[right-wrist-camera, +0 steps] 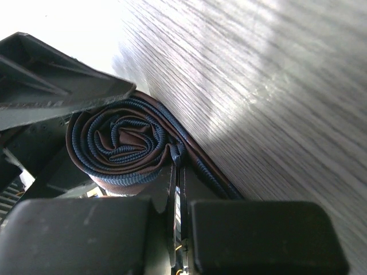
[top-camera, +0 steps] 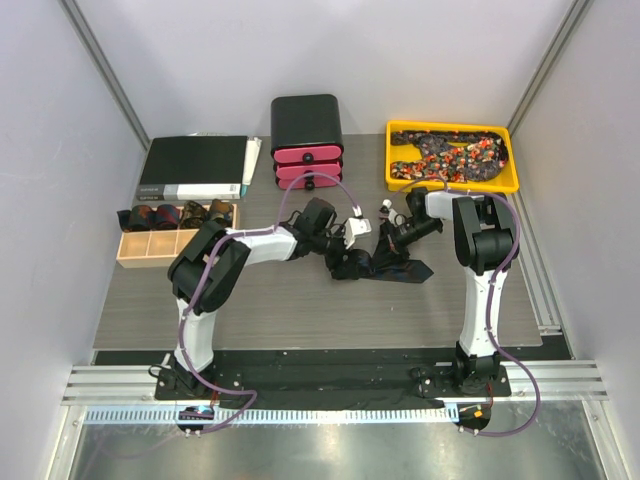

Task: Roll the ties
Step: Roll the tie at the center of the board.

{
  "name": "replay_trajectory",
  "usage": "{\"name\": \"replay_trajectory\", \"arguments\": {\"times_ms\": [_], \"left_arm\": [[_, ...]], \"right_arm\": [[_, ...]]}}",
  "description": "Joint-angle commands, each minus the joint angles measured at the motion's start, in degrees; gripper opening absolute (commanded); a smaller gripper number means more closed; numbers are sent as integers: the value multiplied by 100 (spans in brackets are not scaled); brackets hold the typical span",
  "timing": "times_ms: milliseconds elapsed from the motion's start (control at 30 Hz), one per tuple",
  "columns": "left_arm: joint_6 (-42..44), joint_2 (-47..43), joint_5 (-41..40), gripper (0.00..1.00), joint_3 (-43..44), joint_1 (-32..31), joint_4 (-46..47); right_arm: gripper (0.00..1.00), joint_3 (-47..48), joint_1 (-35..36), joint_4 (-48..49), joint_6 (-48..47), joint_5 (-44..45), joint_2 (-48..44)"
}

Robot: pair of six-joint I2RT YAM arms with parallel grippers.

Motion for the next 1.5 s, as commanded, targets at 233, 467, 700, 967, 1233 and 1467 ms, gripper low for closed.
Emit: {"name": "replay_trajectory", "arguments": {"times_ms": [233,467,700,967,1233,1467], "left_arm": [[213,-165,-259,69,-100,-365,371],[406,-402,-365,62,-602,-488,432],[380,-420,-750,49,-743,-646,467],[336,-95,-1902,24,-278,-840,-847],[336,564,-2650,14,452,-1051,-2520],[283,881,-2747,13,804,-1059,-3013]], "right_arm": [[1,351,276,-41,-824,1265,388],[1,642,557,-244,-1045,1169,590],[1,511,768,-25,-852,1089,538],[11,413,707,91,-482,791,126],[41,756,320,-428,-289,-8,-191],[49,783,-40,-859,-482,-439,-508]]}}
